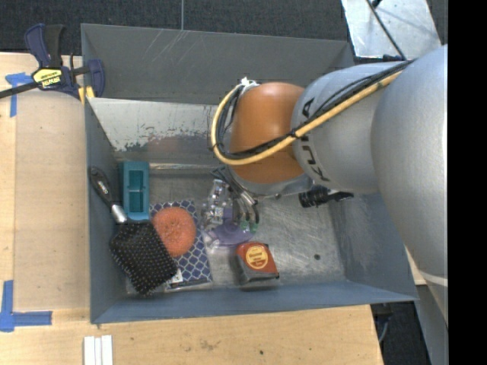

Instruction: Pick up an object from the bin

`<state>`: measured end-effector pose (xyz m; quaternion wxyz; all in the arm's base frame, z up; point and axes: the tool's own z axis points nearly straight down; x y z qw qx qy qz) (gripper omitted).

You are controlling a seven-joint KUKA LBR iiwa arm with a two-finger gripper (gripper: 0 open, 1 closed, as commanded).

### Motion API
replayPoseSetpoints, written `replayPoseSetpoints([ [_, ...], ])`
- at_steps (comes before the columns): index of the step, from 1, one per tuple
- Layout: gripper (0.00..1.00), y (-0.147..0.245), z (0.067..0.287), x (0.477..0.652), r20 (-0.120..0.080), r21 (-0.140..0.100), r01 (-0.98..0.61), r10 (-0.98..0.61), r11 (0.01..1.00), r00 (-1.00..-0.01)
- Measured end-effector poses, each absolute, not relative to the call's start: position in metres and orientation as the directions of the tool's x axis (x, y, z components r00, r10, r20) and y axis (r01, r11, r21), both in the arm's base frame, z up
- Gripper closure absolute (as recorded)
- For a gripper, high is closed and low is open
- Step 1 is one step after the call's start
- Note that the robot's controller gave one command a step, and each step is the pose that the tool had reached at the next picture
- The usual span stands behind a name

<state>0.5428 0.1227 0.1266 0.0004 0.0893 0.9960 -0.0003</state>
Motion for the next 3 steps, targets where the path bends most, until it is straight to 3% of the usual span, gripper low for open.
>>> replayPoseSetpoints([
  [1, 0.00, 0.123, 0.116, 0.543, 0.000, -0.001, 0.182, 0.182, 0.983, -0.983],
  [2, 0.00, 0.123, 0.116, 0.543, 0.000, -0.001, 0.182, 0.182, 0.983, -0.983],
  [3, 1.00, 0.142, 0.078, 0.532, -0.028, 0.012, 0.552, 0.552, 0.834, -0.833],
])
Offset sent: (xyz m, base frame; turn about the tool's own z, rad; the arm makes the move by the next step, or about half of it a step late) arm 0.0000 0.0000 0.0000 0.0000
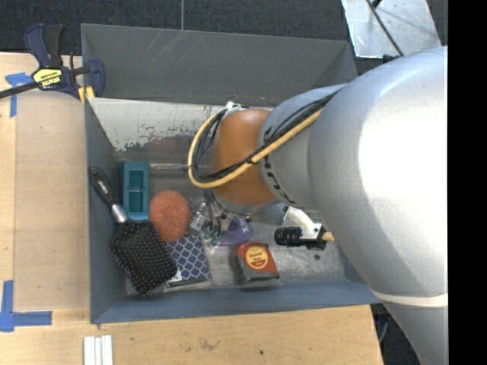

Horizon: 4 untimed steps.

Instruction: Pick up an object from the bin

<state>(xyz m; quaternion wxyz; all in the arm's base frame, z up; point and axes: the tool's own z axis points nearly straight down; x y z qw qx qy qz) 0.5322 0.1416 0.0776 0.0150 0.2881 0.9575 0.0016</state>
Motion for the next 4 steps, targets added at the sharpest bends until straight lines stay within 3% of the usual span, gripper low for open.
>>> replayPoseSetpoints([
  [1, 1.00, 0.142, 0.078, 0.532, -0.028, 0.012, 0.552, 0.552, 0.834, -0.834],
  [2, 1.00, 0.151, 0.218, 0.537, -0.002, 0.001, 0.532, 0.532, 0.847, -0.847],
  [3, 1.00, 0.151, 0.218, 0.537, -0.002, 0.000, 0.531, 0.531, 0.847, -0.847],
  [4, 0.00, 0.126, 0.201, 0.490, 0.001, -0.002, 0.649, 0.649, 0.761, -0.761],
])
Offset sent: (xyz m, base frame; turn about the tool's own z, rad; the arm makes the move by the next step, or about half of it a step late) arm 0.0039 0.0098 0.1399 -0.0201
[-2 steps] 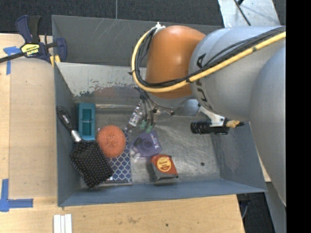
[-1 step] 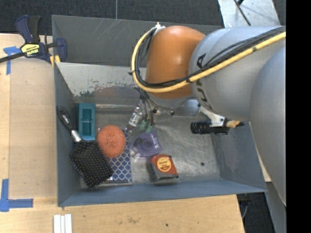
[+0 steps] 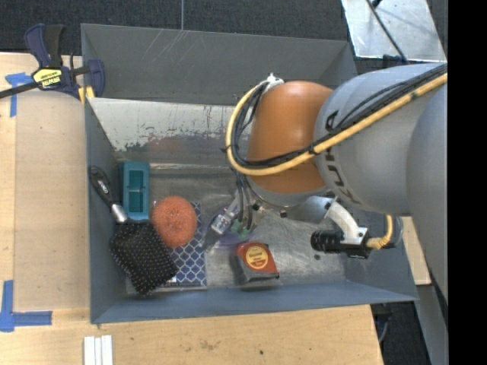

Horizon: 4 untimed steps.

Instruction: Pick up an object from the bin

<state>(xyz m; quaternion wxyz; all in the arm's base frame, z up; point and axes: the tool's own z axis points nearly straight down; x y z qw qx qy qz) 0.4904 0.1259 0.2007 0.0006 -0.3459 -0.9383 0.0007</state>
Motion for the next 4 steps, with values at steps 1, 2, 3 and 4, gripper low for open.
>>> replayPoseSetpoints([
  [1, 0.00, 0.126, 0.201, 0.491, -0.001, 0.000, 0.648, 0.648, 0.762, -0.762],
  [2, 0.00, 0.107, 0.177, 0.498, -0.003, 0.010, 0.732, 0.732, 0.681, -0.681],
  [3, 0.00, 0.082, 0.133, 0.511, -0.001, 0.000, 0.820, 0.820, 0.573, -0.573],
  [4, 1.00, 0.074, 0.089, 0.540, -0.003, 0.017, 0.692, 0.692, 0.722, -0.722],
])
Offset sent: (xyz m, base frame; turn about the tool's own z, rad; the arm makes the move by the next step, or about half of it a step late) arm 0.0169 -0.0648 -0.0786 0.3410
